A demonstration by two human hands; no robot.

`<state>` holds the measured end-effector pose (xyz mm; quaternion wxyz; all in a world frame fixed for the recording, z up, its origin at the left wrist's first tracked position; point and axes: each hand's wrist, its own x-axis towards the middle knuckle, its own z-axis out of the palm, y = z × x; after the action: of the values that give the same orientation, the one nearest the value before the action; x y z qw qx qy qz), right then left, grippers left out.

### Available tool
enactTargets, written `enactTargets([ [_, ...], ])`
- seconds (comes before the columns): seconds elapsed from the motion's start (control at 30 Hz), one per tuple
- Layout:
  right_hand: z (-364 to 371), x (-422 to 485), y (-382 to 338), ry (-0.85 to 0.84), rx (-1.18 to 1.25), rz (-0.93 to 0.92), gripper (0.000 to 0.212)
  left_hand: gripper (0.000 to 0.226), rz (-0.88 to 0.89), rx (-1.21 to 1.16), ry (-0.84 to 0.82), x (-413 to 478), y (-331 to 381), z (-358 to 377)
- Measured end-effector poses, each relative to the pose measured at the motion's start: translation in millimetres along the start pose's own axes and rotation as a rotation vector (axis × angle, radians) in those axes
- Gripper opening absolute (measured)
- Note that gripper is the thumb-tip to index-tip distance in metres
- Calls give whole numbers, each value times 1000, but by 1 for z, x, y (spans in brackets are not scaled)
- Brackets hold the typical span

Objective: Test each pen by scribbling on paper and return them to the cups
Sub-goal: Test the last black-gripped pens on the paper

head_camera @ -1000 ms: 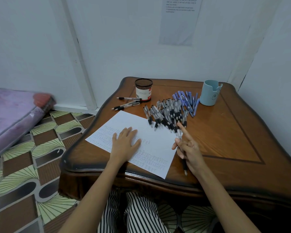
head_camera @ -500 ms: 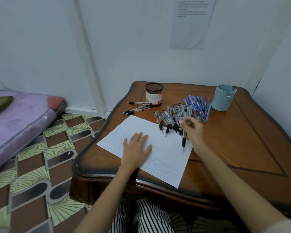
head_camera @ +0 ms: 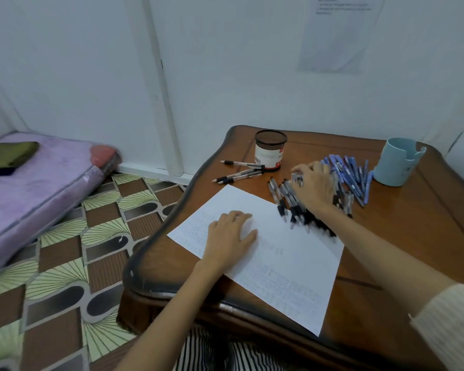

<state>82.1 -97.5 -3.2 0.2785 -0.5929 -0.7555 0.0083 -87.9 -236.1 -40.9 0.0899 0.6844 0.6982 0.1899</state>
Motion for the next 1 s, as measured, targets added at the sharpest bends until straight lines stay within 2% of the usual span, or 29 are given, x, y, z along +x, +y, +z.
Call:
enactTargets([
  [0.13,21,26,-29,-134,37,-171,29,48,-112,62,32,29,-32,-13],
  [0.27,55,44,-53,-245,21,-317,39,51,-213,114,27,46,-61,-13],
  [0.37,77,55,-61,-256,-50,-281,42,52,-196,152,47,48,-70,-7],
  [0.5,91,60,-57,-184,-74,-229,23,53,-180,170,59,47,-73,-4],
  [0.63,81,59,-50,-145,-17,-257,18,53,-185,165,59,46,-71,-5],
  [0.7,69,60,-45,-235,111,-255,14,49,-181,150,97,44,-67,-7],
  [0.77,53,56,-42,-308,354,-203,14,41,-151,161,154,39,-63,-9],
  [0.9,15,30,-39,-204,905,-6,15,35,-148,95,135,22,-52,-13],
  [1.0,-11,0,-36,-212,1303,198,12,35,-171,79,88,7,-47,-18],
])
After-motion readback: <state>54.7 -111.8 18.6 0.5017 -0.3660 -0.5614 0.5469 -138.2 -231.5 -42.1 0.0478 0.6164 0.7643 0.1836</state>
